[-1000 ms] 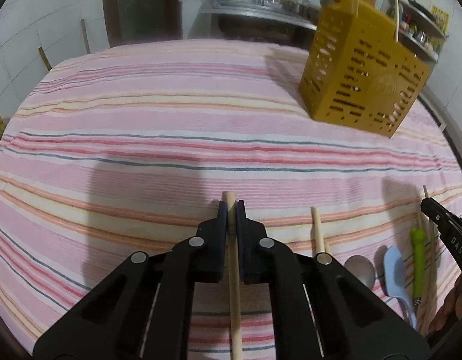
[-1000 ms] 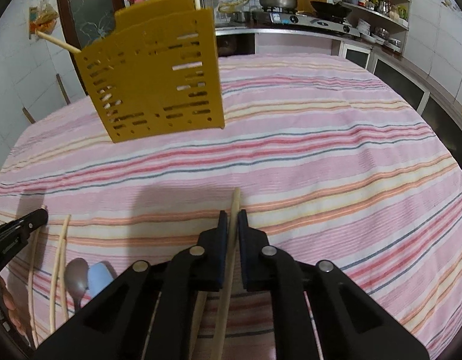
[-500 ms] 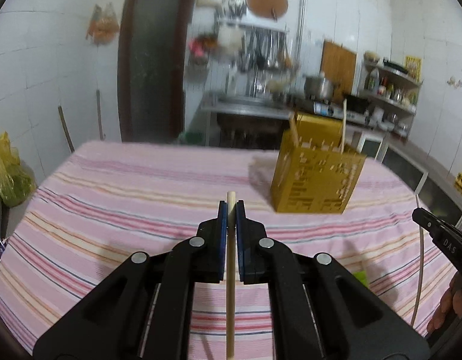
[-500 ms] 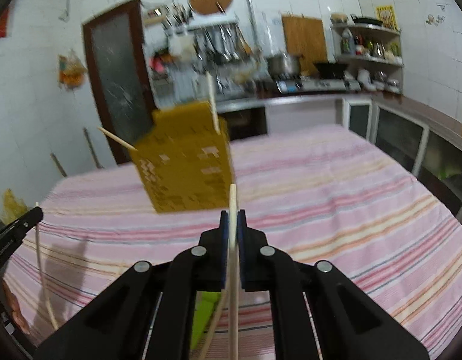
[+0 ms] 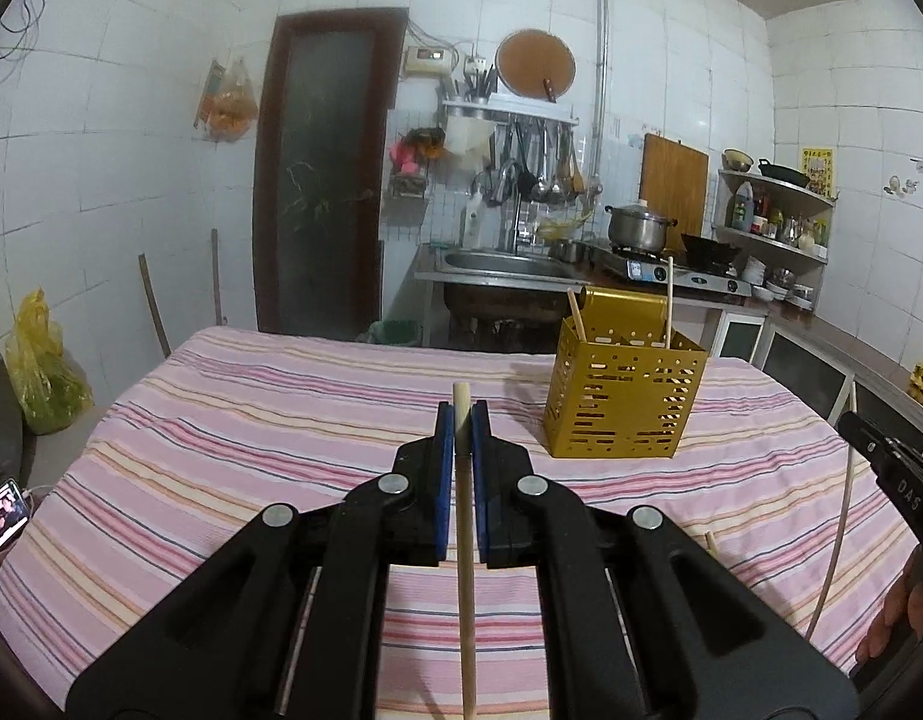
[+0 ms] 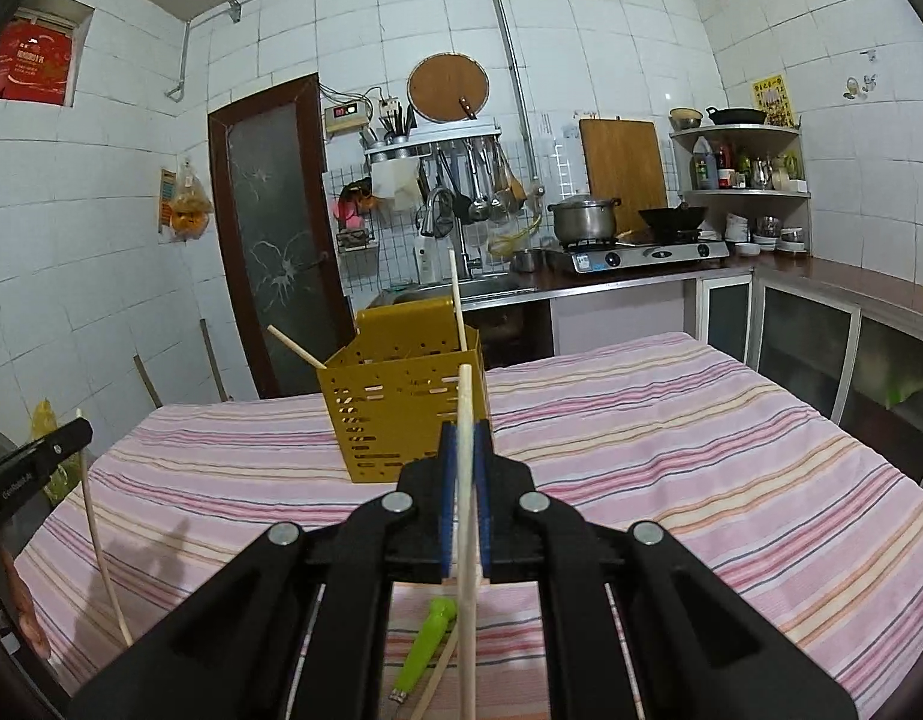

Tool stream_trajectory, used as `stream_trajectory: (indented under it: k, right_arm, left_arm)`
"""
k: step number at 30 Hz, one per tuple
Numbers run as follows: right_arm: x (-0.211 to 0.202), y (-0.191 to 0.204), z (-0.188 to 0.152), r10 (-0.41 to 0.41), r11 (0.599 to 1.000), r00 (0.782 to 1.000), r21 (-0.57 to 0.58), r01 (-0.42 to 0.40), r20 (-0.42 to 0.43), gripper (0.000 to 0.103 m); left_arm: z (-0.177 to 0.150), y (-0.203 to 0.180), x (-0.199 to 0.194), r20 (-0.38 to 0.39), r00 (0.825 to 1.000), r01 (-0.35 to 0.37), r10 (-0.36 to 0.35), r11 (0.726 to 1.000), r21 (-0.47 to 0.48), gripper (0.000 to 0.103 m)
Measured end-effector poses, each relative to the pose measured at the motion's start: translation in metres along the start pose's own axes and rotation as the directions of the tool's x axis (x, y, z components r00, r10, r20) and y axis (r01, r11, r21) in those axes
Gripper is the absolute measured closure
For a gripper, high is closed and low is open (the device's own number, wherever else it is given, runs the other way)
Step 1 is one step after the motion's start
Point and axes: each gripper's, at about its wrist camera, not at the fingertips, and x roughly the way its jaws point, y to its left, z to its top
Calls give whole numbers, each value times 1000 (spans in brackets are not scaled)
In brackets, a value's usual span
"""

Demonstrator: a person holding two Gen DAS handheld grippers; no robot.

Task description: Organize utensils

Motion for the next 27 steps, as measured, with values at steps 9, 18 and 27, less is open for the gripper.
stream_trajectory:
  k: [9,18,27]
  right_arm:
    - [-13,-2,2,0,1000,998,-2,1,55,97]
    - [-9,0,19,11,1000,995,-14,-9,102,97]
    - [18,-2,37,14,1000,993,-14,-12,120,97]
  left_arm:
    - [1,-2,-18,51,999,13,-14,1000,17,99]
    - [26,-5,-21,100,994,34,-36,999,20,99]
    - [50,-8,1,124,991,53,-55,998,14,99]
